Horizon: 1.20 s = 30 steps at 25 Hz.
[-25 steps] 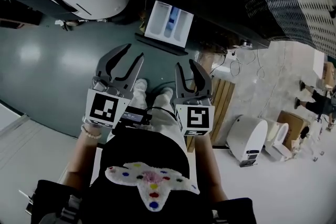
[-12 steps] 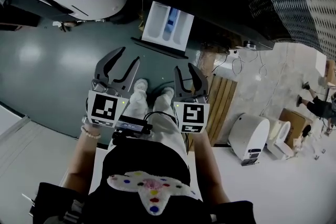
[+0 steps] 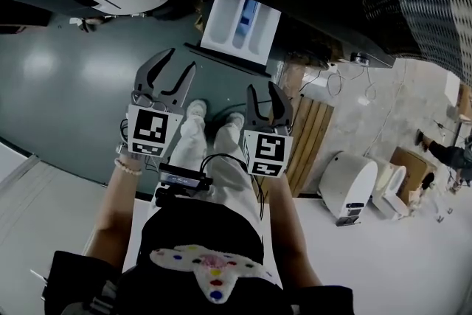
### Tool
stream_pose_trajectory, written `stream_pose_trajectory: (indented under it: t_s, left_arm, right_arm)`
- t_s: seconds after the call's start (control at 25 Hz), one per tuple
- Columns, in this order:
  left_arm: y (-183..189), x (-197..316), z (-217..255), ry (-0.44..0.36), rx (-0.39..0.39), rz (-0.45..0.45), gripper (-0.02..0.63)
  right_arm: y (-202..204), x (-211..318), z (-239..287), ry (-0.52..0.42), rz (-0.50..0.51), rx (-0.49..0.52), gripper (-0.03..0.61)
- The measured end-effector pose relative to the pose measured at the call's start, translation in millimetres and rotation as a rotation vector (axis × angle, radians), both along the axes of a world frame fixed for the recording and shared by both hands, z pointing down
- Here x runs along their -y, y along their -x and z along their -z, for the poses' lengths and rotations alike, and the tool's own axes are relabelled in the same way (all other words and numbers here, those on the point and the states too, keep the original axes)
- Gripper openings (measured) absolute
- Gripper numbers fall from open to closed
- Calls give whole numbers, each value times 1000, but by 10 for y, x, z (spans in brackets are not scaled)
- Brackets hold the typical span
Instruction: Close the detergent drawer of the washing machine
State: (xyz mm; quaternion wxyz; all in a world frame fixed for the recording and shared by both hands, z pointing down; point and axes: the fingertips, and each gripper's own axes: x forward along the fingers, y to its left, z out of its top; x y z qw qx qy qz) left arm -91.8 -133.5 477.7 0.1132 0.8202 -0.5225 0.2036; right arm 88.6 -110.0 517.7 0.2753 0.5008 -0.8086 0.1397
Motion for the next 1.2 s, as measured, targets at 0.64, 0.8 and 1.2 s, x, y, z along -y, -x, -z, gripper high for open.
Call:
stream_pose_trajectory:
  t_s: [0.64,0.8,1.2]
  left_arm:
    - [21,182,-478,41,41,-18,187]
    - [33,184,-474,35,39,-6,186]
    - [20,199,-478,51,73,-12,186]
  right_arm:
    - [66,154,-254,-4,-40,-31,153]
    - [68,156,-250,0,-66,-17,153]
    - [24,206,-256,-10,-122,-26,141]
